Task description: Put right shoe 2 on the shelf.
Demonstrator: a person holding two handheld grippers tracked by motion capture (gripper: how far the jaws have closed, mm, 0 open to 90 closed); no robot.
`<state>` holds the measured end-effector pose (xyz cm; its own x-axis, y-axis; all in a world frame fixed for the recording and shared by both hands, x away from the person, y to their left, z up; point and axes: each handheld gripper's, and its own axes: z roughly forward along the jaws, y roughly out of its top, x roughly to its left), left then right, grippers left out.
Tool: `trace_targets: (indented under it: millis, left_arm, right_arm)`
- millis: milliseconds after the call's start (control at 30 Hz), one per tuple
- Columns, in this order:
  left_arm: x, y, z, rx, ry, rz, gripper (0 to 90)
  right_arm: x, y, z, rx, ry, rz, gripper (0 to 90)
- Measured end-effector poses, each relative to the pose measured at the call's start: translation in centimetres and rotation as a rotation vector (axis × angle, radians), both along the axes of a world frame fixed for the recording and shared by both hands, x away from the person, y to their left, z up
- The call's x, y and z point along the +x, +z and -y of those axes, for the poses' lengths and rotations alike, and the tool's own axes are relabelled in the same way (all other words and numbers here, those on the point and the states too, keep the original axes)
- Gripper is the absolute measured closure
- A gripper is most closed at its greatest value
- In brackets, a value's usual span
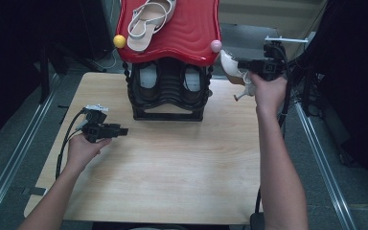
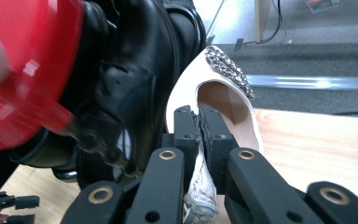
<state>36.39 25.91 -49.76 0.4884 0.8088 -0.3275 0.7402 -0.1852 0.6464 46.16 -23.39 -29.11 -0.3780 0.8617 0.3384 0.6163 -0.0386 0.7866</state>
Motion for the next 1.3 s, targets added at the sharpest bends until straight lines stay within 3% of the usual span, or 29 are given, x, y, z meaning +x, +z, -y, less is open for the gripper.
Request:
trace_targets:
  millis: [300, 600, 833, 1100, 1300]
  left_arm:
    - [0.0, 0.0, 0.1, 0.002, -0.005, -0.002, 48.7]
    - [-0.1, 0.0, 0.4, 0.01, -0.024, -0.007, 48.6]
    - [-0.1, -0.1, 0.5, 0.013, -0.023, -0.006, 48.6]
    - [-0.1, -0.1, 0.5, 0.008, -0.022, -0.007, 48.6]
    - [-0.1, -0.1, 0.6, 0.01, -0.031, -0.003, 48.6]
  right_arm:
    - [0.1, 4.3, -0.1, 0.016, -0.007, 0.049, 88.2]
    - [-0.1, 9.3, -1.0, -0.015, -0.02, 0.113, 88.1]
    - [-0.4, 12.6, -1.8, 0.0, -0.015, 0.144, 88.2]
    - [-0.6, 16.1, -4.4, 0.022, 0.009, 0.217, 88.2]
    - [0.1, 16.8, -7.0, 0.032, 0.034, 0.233, 88.2]
